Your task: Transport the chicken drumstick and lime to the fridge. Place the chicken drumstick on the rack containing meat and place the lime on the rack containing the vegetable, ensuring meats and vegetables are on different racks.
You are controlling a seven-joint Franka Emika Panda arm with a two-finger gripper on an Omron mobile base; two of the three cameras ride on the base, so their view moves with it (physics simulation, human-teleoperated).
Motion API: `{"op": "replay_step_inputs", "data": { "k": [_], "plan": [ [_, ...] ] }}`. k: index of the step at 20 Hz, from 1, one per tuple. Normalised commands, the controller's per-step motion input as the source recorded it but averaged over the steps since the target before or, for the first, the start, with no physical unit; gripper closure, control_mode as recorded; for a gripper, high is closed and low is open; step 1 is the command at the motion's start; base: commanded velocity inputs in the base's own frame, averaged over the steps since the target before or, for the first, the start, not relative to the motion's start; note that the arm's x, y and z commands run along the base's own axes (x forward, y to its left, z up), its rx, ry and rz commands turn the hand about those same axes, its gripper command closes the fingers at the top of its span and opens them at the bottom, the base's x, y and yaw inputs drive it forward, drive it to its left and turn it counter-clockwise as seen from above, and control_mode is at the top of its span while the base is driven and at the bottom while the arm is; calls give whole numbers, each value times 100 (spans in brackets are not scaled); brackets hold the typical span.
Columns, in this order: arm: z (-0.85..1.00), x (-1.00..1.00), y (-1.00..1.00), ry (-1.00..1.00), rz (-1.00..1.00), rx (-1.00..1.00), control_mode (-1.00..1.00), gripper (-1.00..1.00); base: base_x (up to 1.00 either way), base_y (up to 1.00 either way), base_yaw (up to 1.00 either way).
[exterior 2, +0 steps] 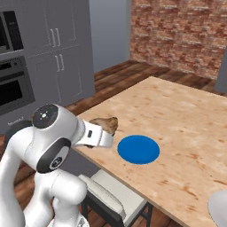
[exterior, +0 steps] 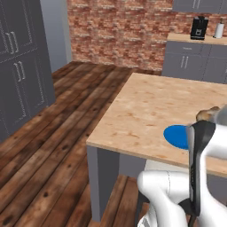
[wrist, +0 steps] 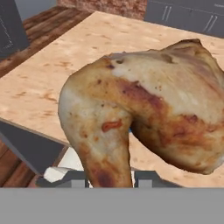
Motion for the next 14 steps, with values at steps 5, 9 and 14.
{"op": "replay_step_inputs", "data": {
  "k": [5, 9, 14],
  "plan": [
    [64, -43, 33, -15, 0, 0, -100, 100, 0, 0, 0],
    [13, -32, 25, -9, 0, 0, 100, 100, -46, 33, 0],
    [0, 0, 0, 0, 0, 0, 100, 100, -100, 64, 0]
  ]
}}
